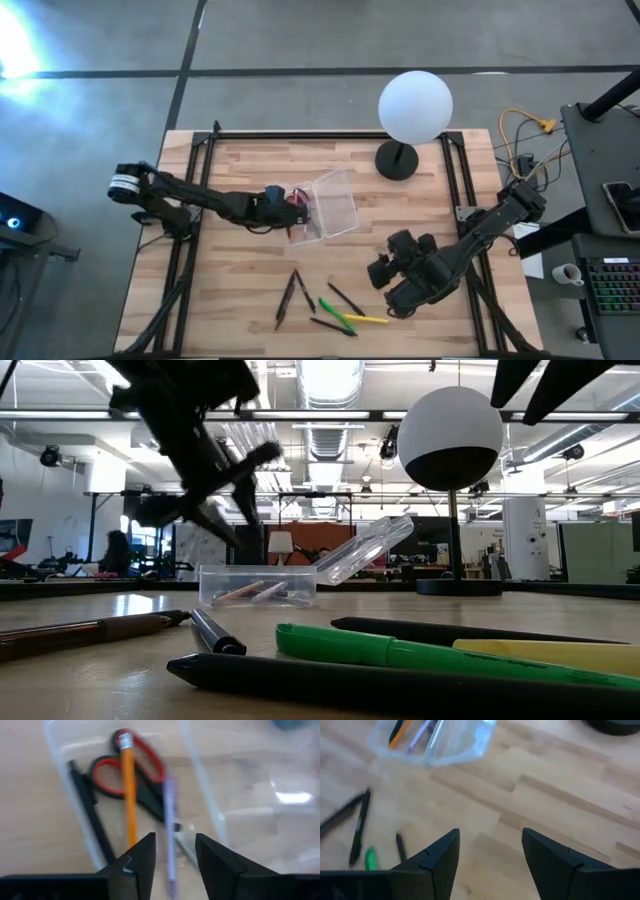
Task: Pick & place school supplies into a supply box
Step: Put the black pen into the transparent supply box
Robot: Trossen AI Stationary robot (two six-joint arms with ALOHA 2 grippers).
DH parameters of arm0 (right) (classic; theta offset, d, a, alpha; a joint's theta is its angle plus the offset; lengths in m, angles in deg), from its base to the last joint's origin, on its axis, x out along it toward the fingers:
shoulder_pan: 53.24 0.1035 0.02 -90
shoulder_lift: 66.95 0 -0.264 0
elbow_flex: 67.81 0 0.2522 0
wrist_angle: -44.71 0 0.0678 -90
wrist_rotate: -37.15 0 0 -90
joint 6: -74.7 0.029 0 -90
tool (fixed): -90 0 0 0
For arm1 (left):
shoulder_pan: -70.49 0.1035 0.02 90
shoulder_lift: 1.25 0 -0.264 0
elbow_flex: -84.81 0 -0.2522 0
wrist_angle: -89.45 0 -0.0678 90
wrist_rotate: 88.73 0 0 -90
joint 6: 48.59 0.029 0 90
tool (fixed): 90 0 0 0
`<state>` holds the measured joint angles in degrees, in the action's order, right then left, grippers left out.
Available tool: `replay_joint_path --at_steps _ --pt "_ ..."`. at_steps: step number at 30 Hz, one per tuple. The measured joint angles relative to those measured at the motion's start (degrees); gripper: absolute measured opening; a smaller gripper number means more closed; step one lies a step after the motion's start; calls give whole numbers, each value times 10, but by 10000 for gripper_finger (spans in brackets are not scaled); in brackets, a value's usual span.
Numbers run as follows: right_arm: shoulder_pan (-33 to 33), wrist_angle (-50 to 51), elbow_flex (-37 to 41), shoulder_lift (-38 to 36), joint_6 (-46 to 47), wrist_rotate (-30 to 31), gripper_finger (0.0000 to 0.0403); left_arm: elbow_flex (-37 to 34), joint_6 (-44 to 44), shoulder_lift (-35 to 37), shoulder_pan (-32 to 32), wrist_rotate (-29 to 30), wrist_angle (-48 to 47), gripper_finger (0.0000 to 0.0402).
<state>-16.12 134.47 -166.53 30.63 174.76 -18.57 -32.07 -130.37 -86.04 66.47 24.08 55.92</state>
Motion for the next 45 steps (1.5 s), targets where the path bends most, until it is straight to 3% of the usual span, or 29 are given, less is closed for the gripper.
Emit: replay_joint_path --at_steps 6,12,15,21,25,37,41,45 --pt "-13 -166 36 0 -165 -81 206 75 160 46 -67 -2 -19 129" --pt "-46 -325 85 20 -222 -164 206 159 263 55 -156 -3 -95 129" --pt "-51 -372 88 44 -226 -194 205 179 273 53 -203 6 -118 129" --pt "-45 -362 17 127 -225 -227 205 161 257 69 -276 46 -150 129" --pt "-45 -288 -53 194 -210 -232 205 134 211 87 -304 54 -152 129" --pt "-52 -109 -243 363 -158 -239 203 80 212 172 -331 64 -143 130" --pt "-59 -110 -275 395 -183 -257 180 69 218 215 -336 79 -144 130" --pt "-76 -115 -278 408 -207 -296 129 59 228 261 -339 92 -143 130"
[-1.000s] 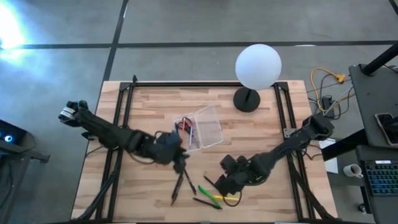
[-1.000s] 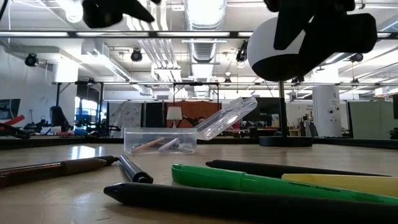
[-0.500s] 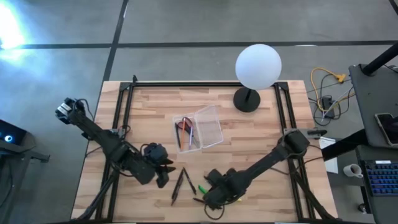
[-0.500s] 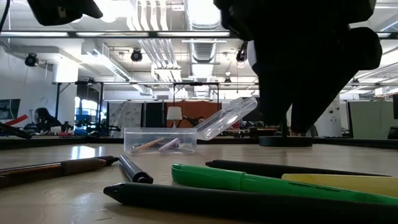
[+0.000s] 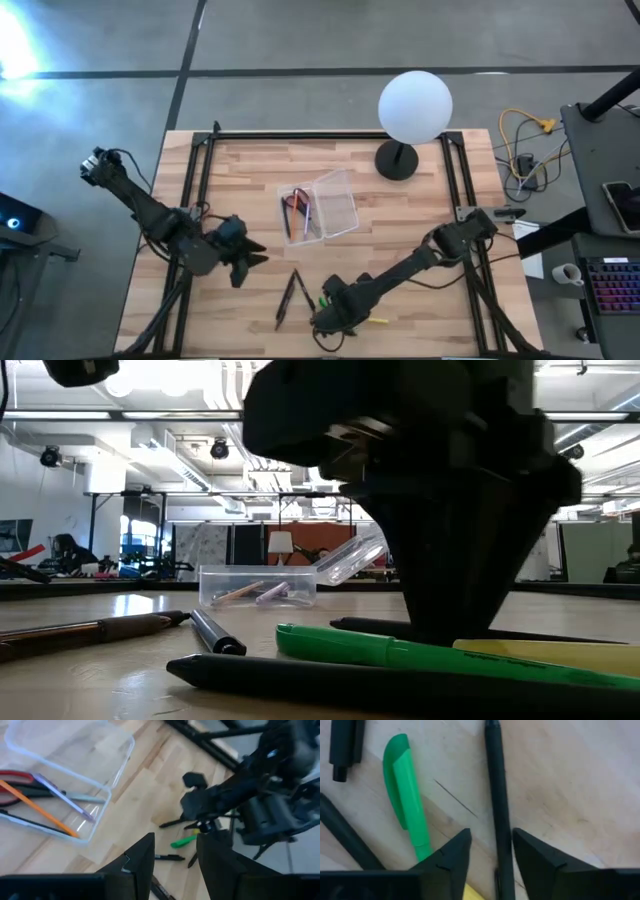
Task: Pick & place school supplies into a supply box
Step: Put the black pen into the transparent supply box
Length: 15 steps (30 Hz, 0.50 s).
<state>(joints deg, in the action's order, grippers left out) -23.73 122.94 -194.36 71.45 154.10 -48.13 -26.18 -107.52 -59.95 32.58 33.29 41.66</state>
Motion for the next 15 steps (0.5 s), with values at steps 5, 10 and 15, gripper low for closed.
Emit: replay_joint_path --at_steps 5,10,15 --pt "-26 -5 12 -3 -33 -29 48 -11 13 48 -1 1 2 130" --pt "-45 -2 10 -4 -60 -43 19 -20 14 75 -1 6 0 130" --pt "-48 3 5 -20 -66 12 14 -30 14 79 -1 13 -5 130"
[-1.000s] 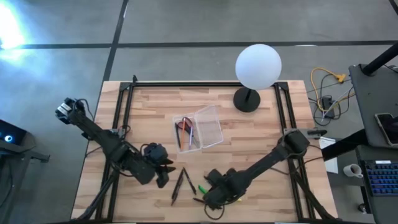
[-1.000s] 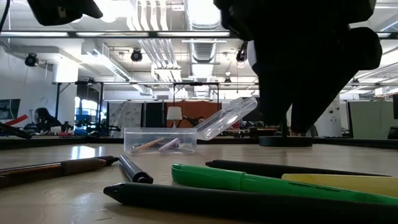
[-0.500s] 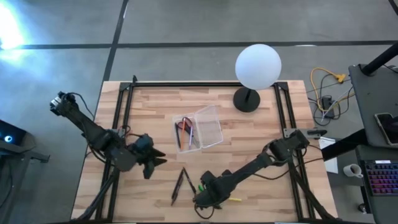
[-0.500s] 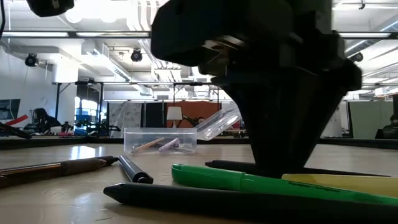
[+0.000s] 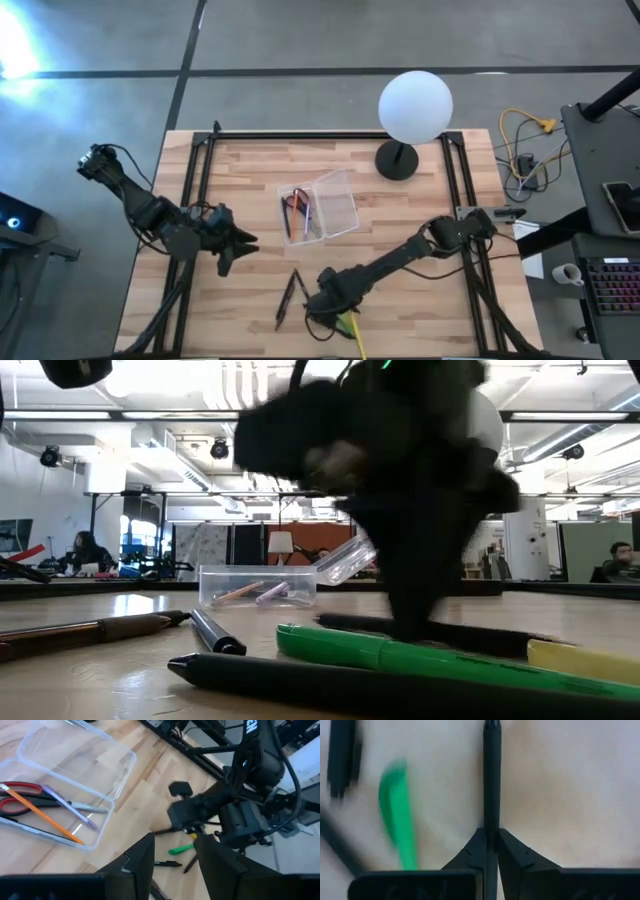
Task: Pick & place school supplies into a supply box
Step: Put the black pen into the transparent supply box, then put the yellow pen into the transparent supply box
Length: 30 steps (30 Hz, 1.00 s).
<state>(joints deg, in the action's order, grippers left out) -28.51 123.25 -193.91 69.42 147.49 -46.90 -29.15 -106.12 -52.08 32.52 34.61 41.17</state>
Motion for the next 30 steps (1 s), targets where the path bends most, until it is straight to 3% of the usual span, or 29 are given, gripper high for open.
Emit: replay_joint_path --at_steps 7,11,16,23,30 --pt "-25 2 2 -93 62 127 13 -28 -21 -6 0 0 0 130" --pt "-74 -38 7 -128 89 186 13 -50 -59 -6 0 0 0 130" --pt "-159 -207 26 -125 -22 136 13 -78 -118 -5 0 0 0 130" --pt "-226 -163 40 -125 -78 136 20 -84 -168 -7 -10 0 5 130" --pt "-244 -252 64 -122 -97 90 108 -82 -167 -8 -10 16 18 130"
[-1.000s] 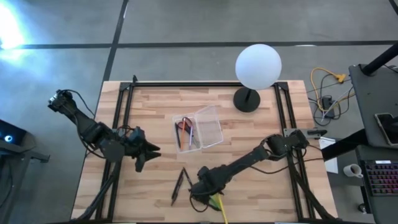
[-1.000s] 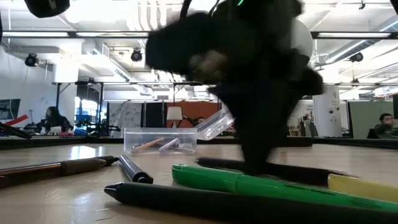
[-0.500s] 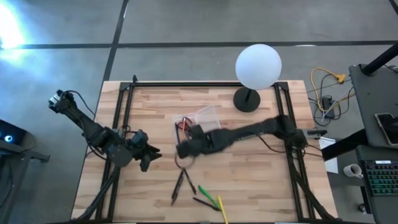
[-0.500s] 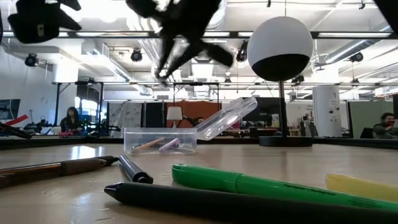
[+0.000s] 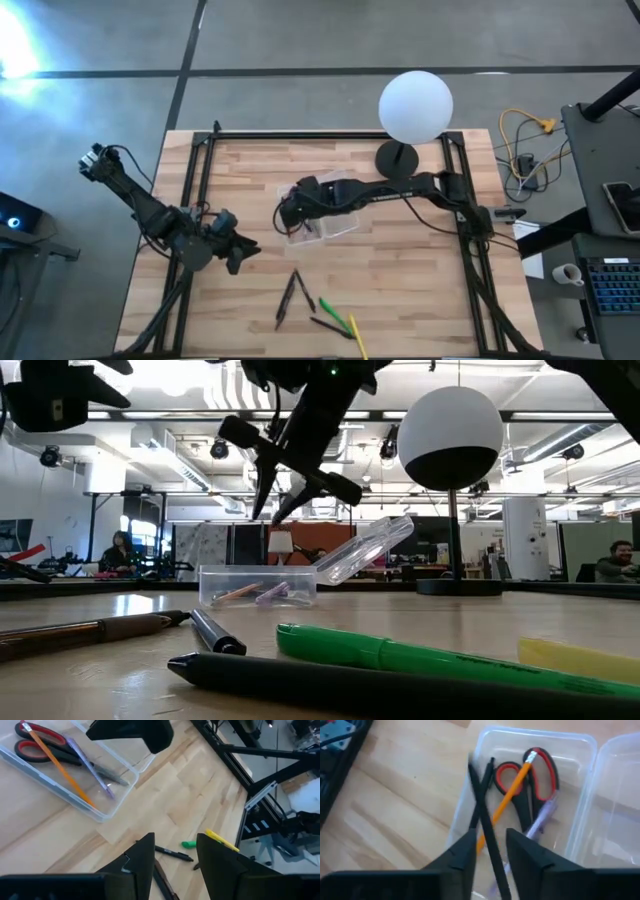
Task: Pick & place school supplies into a supply box
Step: Put the yellow pen into the transparent supply box
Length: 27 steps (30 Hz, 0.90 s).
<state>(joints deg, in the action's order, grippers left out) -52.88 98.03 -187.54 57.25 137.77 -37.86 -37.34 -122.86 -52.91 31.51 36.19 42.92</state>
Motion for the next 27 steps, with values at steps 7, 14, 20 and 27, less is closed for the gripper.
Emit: replay_joint_path --at_steps 7,14,20,27 --pt "28 94 -15 -15 -14 22 200 0 13 -2 0 2 -4 130" --pt "160 304 -18 -80 66 29 232 0 48 -2 0 -3 -4 130" --pt "279 346 -16 -70 316 -53 226 -1 66 -2 0 -5 -4 130" --pt "367 291 -27 -6 492 -139 224 -4 93 -2 0 -27 -4 130"
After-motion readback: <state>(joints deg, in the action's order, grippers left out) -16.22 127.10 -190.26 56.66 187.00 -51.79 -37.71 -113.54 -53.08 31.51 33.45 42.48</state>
